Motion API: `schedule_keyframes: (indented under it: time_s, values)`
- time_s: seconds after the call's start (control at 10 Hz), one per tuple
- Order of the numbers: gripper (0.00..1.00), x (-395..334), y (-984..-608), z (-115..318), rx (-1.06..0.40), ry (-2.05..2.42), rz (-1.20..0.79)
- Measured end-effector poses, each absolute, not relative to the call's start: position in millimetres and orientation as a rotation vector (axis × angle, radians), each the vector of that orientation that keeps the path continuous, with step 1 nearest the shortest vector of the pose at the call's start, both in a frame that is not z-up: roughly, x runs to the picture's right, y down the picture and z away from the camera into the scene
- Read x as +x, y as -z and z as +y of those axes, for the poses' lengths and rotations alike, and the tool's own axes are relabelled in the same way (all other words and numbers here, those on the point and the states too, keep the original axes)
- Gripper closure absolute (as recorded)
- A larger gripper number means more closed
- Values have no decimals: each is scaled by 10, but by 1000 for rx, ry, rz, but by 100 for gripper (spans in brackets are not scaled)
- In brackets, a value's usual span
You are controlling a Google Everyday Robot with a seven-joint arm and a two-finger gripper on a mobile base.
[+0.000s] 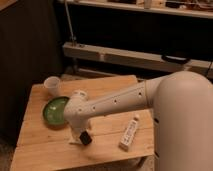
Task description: Place the eraser on the white sponge
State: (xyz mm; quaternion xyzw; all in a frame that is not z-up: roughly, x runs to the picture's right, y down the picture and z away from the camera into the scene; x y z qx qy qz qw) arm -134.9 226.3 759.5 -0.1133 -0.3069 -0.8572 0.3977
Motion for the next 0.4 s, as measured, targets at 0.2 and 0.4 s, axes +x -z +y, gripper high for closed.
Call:
schedule_keyframes:
  time_s: [0.2,0.4]
  values:
    - [34,-1144,-7585,2202,-291,2157,-769]
    - [33,-939,-7548,2166,-286,2146,-780]
